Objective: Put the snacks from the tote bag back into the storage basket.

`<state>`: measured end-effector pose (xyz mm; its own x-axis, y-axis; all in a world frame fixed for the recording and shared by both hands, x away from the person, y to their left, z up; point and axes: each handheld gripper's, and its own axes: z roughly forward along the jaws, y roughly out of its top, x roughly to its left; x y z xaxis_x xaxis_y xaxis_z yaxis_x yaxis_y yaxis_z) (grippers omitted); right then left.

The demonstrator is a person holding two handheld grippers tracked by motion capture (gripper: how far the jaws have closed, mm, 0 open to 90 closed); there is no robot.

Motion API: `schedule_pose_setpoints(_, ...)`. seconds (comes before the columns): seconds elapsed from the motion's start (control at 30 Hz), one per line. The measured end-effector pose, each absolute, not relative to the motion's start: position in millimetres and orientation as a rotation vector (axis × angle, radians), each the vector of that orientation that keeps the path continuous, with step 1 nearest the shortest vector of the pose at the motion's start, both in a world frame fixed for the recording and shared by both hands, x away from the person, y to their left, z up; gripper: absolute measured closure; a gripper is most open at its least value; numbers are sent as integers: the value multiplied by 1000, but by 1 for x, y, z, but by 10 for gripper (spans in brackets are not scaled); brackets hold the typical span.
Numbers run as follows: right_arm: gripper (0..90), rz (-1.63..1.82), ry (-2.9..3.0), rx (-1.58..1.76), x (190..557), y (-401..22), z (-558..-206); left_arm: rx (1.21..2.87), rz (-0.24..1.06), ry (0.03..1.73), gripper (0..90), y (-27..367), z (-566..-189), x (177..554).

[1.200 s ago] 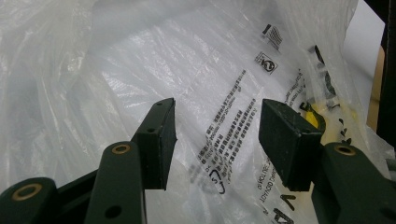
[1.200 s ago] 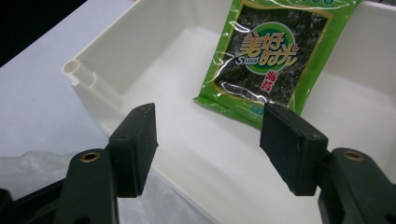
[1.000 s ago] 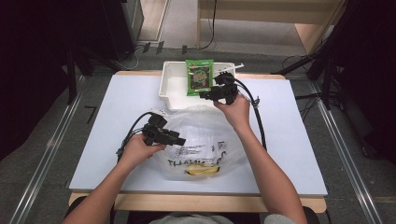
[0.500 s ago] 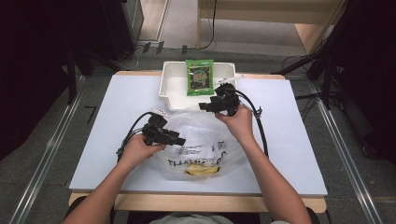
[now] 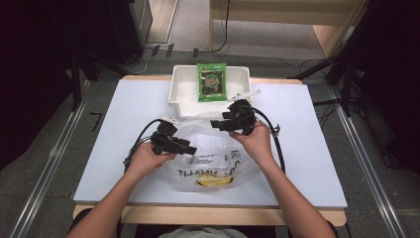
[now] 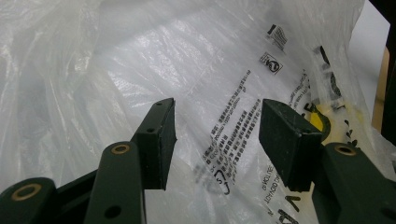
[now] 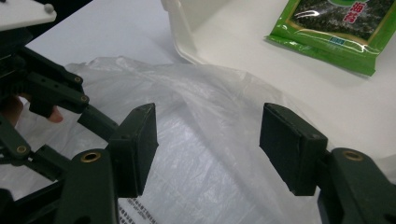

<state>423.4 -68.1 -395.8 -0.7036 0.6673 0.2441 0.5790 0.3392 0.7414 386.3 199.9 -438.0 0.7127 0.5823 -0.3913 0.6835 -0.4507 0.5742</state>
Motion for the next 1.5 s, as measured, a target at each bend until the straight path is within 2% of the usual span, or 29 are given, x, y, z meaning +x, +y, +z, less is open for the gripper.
schedule_pose_setpoints(0.9, 368, 1333, 2510, 1121, 366, -89, -424, 2180, -166, 948, 464, 203, -435, 386)
schedule_pose_setpoints(1.5, 377, 1318, 2532, 1134, 367, -92, -441, 2185, -171, 936, 459, 201, -436, 385)
